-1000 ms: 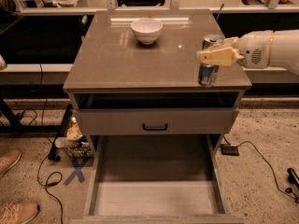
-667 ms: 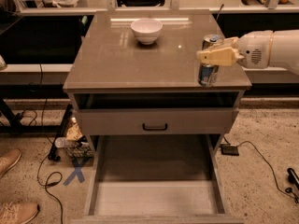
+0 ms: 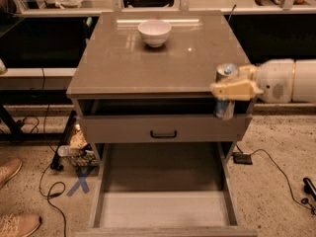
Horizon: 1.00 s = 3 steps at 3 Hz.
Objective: Place redbull can into middle drawer
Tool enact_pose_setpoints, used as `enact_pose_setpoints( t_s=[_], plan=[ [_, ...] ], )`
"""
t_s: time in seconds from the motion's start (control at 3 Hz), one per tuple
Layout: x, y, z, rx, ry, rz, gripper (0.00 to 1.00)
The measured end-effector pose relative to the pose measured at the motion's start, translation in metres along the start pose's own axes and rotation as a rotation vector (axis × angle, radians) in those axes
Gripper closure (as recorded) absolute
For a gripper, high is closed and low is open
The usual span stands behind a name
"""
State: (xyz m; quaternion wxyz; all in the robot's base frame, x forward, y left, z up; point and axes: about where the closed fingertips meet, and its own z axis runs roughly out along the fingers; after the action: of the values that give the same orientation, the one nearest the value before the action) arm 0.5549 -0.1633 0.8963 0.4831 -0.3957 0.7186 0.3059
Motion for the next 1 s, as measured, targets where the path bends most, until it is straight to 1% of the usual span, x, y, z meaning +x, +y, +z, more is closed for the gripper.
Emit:
enact_pose_setpoints(
  t_s=[0.33, 0.67, 1.0],
  plan=[
    [0.084, 0.026, 0.021, -0.002, 0.079, 0.064, 1.00],
    [0.084, 0.026, 0.021, -0.002, 0.079, 0.064, 1.00],
    [0.121, 0.019, 0.034, -0.044, 0.079, 0.067, 1.00]
  ],
)
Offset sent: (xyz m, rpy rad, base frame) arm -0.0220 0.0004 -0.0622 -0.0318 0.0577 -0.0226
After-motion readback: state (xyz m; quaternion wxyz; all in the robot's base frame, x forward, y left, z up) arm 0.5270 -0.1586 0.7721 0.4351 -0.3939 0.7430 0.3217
